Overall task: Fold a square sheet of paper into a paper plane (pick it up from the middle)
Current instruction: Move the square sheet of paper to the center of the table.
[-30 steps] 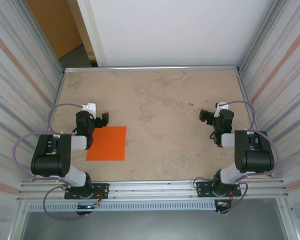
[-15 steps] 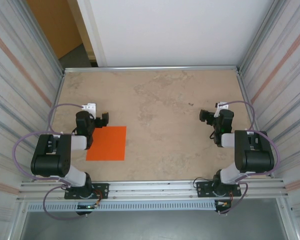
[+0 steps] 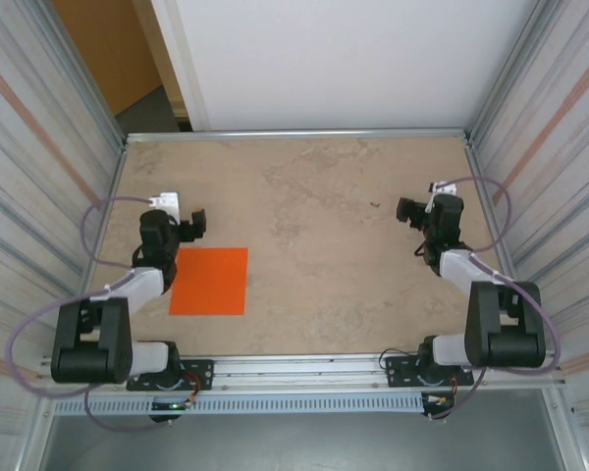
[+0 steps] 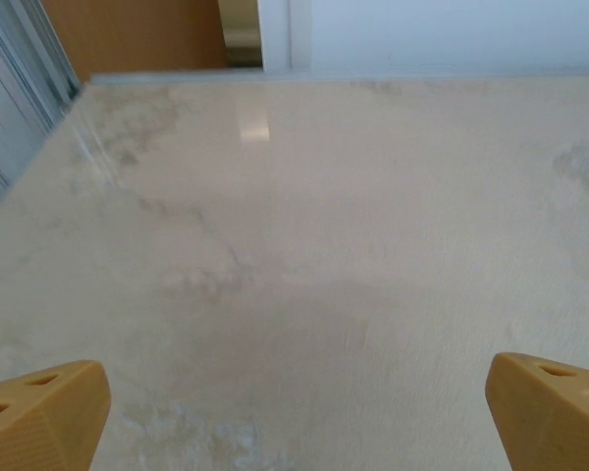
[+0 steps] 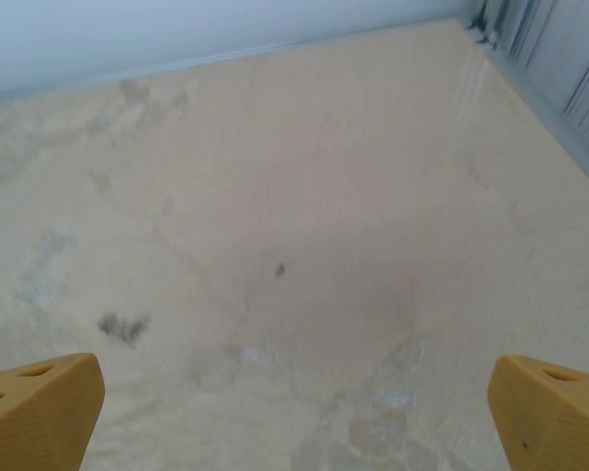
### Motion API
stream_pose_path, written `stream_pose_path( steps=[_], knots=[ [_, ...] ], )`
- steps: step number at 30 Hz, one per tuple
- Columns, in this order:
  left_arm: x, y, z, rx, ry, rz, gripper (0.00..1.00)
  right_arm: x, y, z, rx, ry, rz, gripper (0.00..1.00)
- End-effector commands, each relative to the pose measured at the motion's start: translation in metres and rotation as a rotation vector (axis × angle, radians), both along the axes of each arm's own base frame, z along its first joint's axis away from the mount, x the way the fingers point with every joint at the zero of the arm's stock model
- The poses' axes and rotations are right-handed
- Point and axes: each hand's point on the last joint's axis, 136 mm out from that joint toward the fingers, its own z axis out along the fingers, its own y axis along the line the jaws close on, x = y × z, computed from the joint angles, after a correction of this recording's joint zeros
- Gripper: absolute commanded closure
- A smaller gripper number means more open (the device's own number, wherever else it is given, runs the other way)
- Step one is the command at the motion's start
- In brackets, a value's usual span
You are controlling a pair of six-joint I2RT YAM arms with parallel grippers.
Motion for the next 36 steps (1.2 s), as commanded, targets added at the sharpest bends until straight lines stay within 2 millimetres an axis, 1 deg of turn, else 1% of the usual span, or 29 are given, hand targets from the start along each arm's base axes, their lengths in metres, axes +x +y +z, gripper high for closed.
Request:
stream_pose_path(
  steps=[1, 2, 3, 5, 7, 9, 11, 12, 14, 16, 17, 20, 22, 24, 29, 32, 36],
  knots=[
    [-0.004, -0.002, 0.035, -0.131, 0.021, 0.044, 0.01, -0.02, 0.0, 0.011, 0.106, 0.128, -0.09, 0.01],
    [-0.005, -0.003, 0.041, -0.192, 0.045, 0.061, 0.01, -0.02, 0.006, 0.021, 0.146, 0.143, -0.082, 0.01],
    [-0.007, -0.008, 0.045, -0.251, 0.078, 0.064, 0.01, -0.021, 0.013, 0.026, 0.178, 0.164, -0.066, 0.01],
    [-0.013, -0.022, 0.051, -0.35, 0.146, 0.025, 0.03, -0.021, 0.03, 0.037, 0.222, 0.189, -0.029, 0.01],
    [-0.023, -0.033, 0.044, -0.474, 0.246, 0.035, 0.07, -0.02, 0.05, 0.042, 0.252, 0.215, 0.008, 0.01],
    [-0.035, -0.05, 0.033, -0.556, 0.358, 0.003, 0.15, -0.018, 0.07, 0.044, 0.292, 0.265, 0.035, 0.01],
    [-0.045, -0.061, 0.016, -0.618, 0.445, 0.007, 0.27, -0.016, 0.095, 0.047, 0.321, 0.291, 0.104, 0.01],
    [-0.051, -0.067, 0.007, -0.64, 0.492, 0.001, 0.35, -0.015, 0.106, 0.046, 0.326, 0.298, 0.126, 0.01],
    [-0.066, -0.075, -0.015, -0.657, 0.605, 0.032, 0.45, -0.013, 0.123, 0.039, 0.349, 0.319, 0.147, 0.01],
    [-0.082, -0.078, -0.038, -0.637, 0.709, 0.083, 0.62, -0.011, 0.136, 0.032, 0.378, 0.348, 0.16, 0.01],
    [-0.092, -0.078, -0.051, -0.622, 0.757, 0.109, 0.66, -0.01, 0.144, 0.027, 0.389, 0.361, 0.187, 0.0],
    [-0.119, -0.075, -0.081, -0.621, 0.852, 0.211, 0.76, -0.008, 0.164, 0.018, 0.396, 0.399, 0.254, 0.05],
    [-0.133, -0.079, -0.094, -0.635, 0.887, 0.228, 0.78, -0.007, 0.17, 0.014, 0.39, 0.418, 0.272, 0.08],
    [-0.145, -0.082, -0.104, -0.629, 0.923, 0.243, 0.82, -0.005, 0.171, 0.011, 0.39, 0.428, 0.268, 0.08],
    [-0.162, -0.099, -0.124, -0.582, 1.002, 0.249, 0.88, -0.002, 0.173, 0.003, 0.401, 0.441, 0.259, 0.09],
    [-0.167, -0.11, -0.134, -0.561, 1.043, 0.251, 0.91, -0.002, 0.172, 0.001, 0.394, 0.447, 0.251, 0.08],
    [-0.164, -0.124, -0.142, -0.567, 1.06, 0.23, 0.93, -0.001, 0.169, 0.0, 0.381, 0.446, 0.237, 0.08]
  ],
)
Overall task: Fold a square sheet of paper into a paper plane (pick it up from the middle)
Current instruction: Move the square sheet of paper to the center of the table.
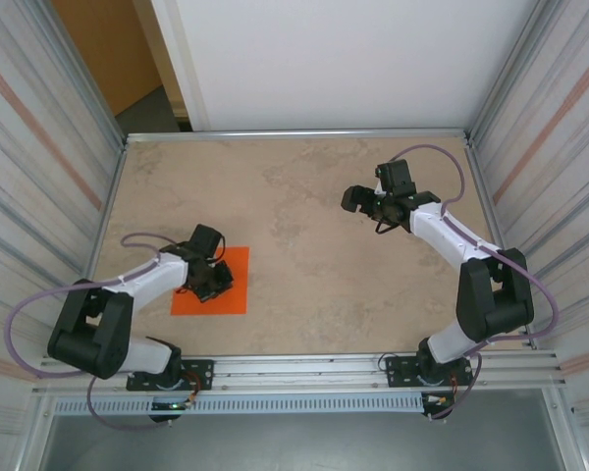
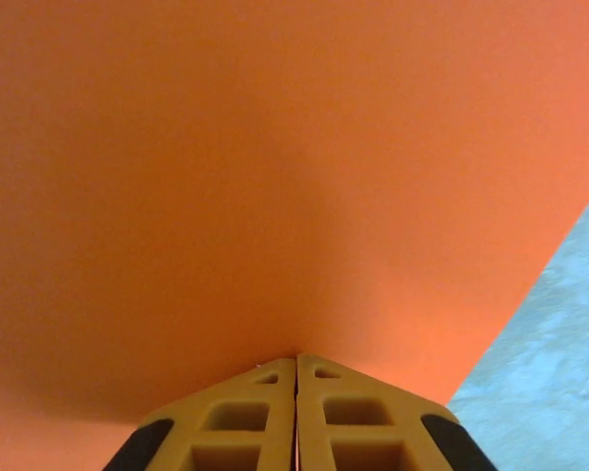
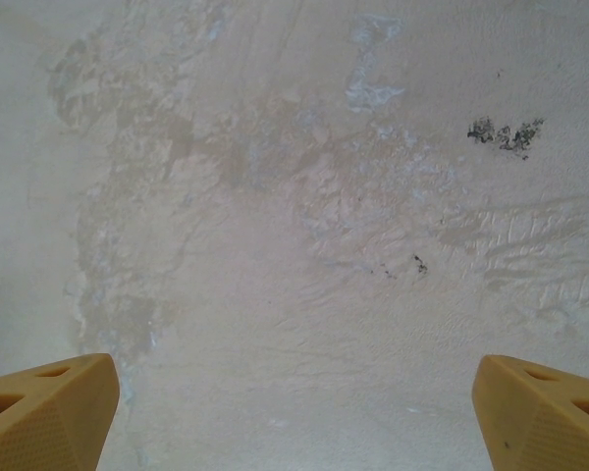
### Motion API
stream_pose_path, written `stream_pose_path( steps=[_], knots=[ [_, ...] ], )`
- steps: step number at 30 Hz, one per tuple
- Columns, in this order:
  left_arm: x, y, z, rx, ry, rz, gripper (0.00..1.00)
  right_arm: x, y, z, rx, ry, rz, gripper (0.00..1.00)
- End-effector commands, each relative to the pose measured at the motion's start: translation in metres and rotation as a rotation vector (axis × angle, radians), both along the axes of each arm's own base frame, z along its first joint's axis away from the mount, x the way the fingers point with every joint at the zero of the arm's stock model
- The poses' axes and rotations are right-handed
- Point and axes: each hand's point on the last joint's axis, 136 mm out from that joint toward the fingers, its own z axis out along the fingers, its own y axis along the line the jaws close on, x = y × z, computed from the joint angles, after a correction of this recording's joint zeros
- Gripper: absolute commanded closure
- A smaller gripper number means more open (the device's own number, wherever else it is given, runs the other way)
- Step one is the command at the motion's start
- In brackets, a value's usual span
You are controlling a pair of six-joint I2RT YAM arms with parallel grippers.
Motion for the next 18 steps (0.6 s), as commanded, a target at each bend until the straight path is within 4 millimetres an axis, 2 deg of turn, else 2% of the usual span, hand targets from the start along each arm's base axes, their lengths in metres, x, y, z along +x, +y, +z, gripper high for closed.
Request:
stream_pose_path(
  steps=[1, 5, 8, 12, 15, 18],
  knots=[
    [0.001, -0.007, -0.011, 0.0, 0.03, 0.031, 0.94, 0.005, 0.001, 0.007, 0.003, -0.003, -0.023, 0.08],
    [0.009, -0.026, -0.017, -0.031, 0.043, 0.004, 0.96, 0.005, -0.003, 0.004, -0.008, 0.003, -0.043, 0.07],
    [0.025, -0.048, -0.017, -0.065, 0.034, -0.025, 0.97, 0.004, -0.006, -0.002, -0.013, 0.021, -0.063, 0.06],
    [0.053, -0.092, -0.015, -0.165, 0.027, -0.053, 0.98, 0.003, 0.003, -0.008, 0.032, 0.027, -0.038, 0.06],
    [0.076, -0.13, -0.014, -0.311, 0.012, -0.036, 0.98, 0.001, 0.006, -0.014, 0.074, 0.04, -0.056, 0.07],
    [0.098, -0.163, -0.014, -0.437, -0.002, -0.017, 0.98, -0.002, 0.018, -0.02, 0.145, 0.101, -0.032, 0.1]
  ],
)
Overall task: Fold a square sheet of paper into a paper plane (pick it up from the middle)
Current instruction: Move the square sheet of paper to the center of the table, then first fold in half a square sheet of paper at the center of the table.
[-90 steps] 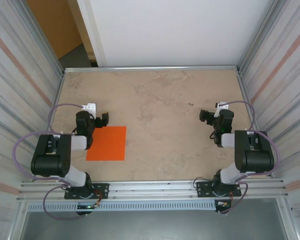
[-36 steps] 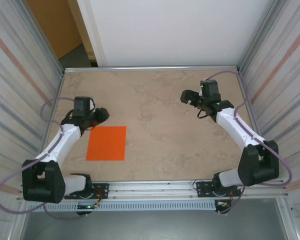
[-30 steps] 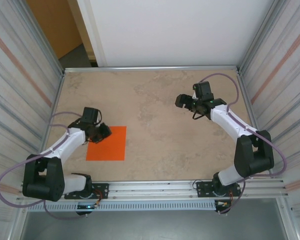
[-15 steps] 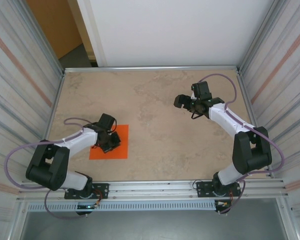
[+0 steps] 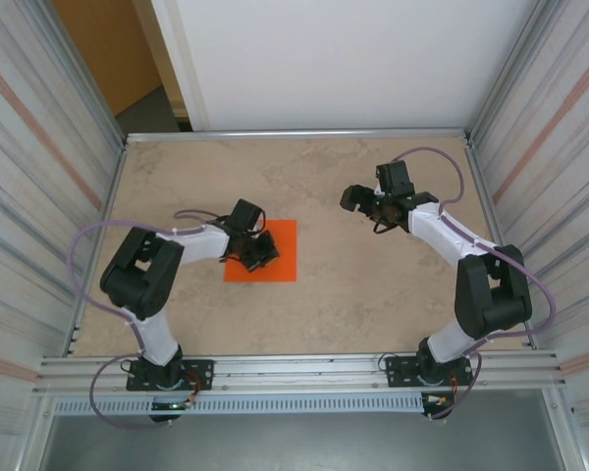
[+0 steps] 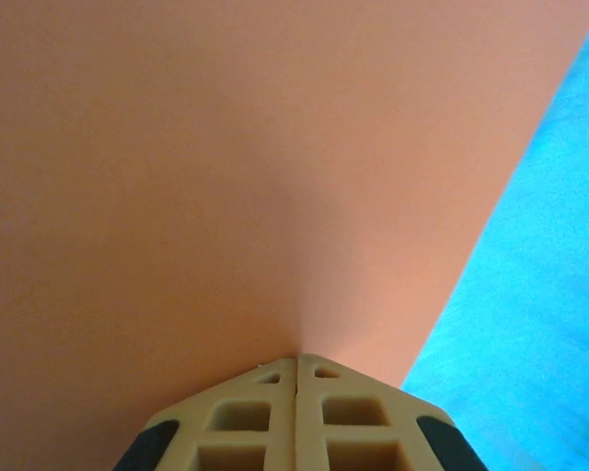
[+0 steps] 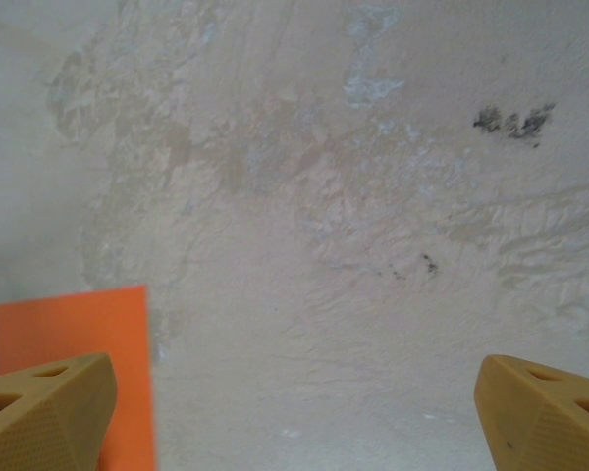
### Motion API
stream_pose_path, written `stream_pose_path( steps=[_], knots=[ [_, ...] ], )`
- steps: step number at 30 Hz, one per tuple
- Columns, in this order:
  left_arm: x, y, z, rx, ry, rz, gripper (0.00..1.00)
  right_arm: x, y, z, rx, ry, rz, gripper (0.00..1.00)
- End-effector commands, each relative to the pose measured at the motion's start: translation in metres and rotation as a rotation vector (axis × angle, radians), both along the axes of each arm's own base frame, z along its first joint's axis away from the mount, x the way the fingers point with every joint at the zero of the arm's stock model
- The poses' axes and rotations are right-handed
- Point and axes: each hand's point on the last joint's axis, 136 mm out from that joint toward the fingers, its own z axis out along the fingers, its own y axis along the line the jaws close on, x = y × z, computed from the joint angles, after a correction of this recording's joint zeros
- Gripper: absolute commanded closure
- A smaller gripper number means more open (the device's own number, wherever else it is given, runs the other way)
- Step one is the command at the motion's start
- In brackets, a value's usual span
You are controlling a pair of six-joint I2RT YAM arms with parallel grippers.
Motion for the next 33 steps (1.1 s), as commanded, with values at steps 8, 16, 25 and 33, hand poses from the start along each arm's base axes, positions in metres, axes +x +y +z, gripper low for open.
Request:
stream_pose_path(
  steps=[8, 16, 25, 33],
  knots=[
    [0.049, -0.057, 0.04, -0.128, -0.086, -0.071, 0.89, -0.018, 0.039, -0.038, 0.123, 0.22, 0.071, 0.23],
    [0.062, 0.003, 0.065, -0.137, -0.147, -0.06, 0.74, -0.018, 0.087, -0.057, 0.158, 0.308, 0.182, 0.46],
    [0.067, 0.037, 0.038, -0.022, -0.092, -0.077, 0.88, -0.003, 0.119, -0.086, 0.163, 0.376, 0.224, 0.68],
    [0.058, 0.043, 0.01, 0.016, -0.015, -0.061, 0.92, -0.007, 0.12, -0.105, 0.16, 0.426, 0.231, 0.75]
  ],
)
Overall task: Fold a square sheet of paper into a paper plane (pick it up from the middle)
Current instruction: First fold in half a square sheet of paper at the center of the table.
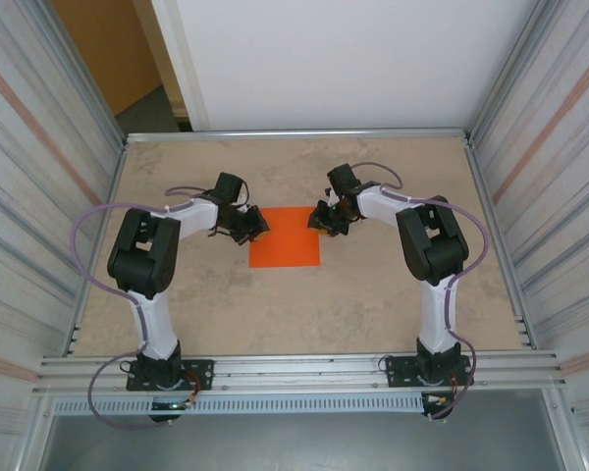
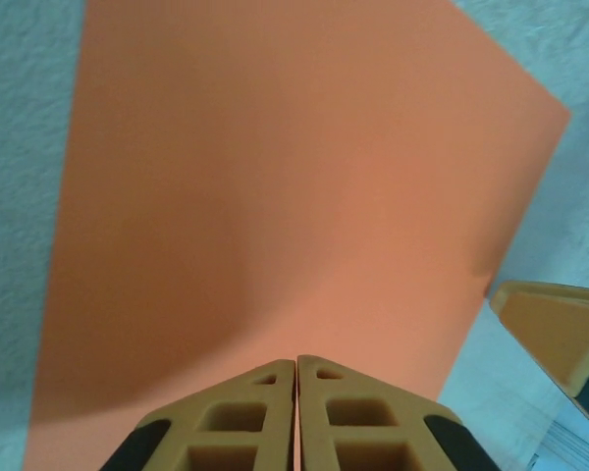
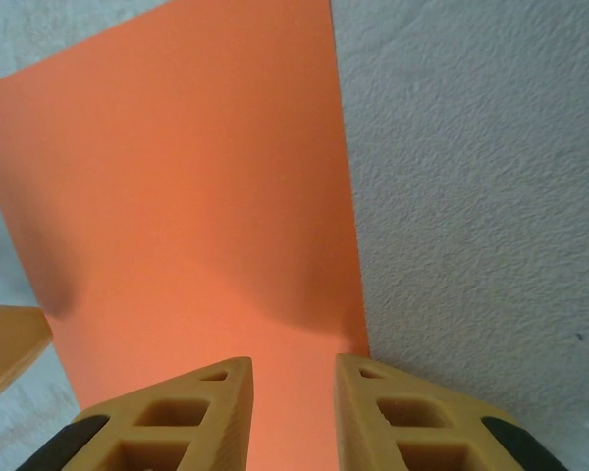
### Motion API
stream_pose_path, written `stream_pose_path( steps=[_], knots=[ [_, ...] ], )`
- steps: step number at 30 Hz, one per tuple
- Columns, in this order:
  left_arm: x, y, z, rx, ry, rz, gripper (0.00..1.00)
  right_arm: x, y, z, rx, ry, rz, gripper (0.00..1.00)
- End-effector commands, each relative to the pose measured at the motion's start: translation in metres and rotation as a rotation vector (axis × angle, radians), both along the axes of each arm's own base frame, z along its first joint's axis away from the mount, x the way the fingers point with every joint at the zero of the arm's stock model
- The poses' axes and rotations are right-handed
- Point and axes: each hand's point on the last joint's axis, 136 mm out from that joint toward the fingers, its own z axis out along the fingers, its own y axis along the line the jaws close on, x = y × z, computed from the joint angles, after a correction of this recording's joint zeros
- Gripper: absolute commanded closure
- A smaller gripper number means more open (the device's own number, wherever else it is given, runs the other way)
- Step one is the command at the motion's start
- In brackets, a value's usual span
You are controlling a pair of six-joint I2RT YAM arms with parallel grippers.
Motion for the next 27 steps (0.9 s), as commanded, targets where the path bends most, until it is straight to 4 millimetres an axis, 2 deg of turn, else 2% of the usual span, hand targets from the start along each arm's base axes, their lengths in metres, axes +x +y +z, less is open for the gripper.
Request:
stream_pose_path(
  steps=[1, 13, 17, 27],
  knots=[
    [-0.004, 0.003, -0.008, 0.028, 0.021, -0.011, 0.92, -0.003, 0.002, -0.005, 0.009, 0.041, 0.004, 0.76],
    [-0.017, 0.008, -0.031, 0.029, 0.049, 0.023, 0.94, -0.012, 0.0, -0.033, -0.028, 0.111, 0.006, 0.79],
    [-0.018, 0.003, -0.034, -0.006, 0.039, 0.024, 0.94, -0.013, 0.002, -0.036, -0.027, 0.12, 0.01, 0.79],
    [-0.01, -0.02, -0.014, -0.093, -0.071, 0.017, 0.86, -0.007, 0.013, -0.036, 0.015, 0.129, 0.01, 0.8]
  ],
)
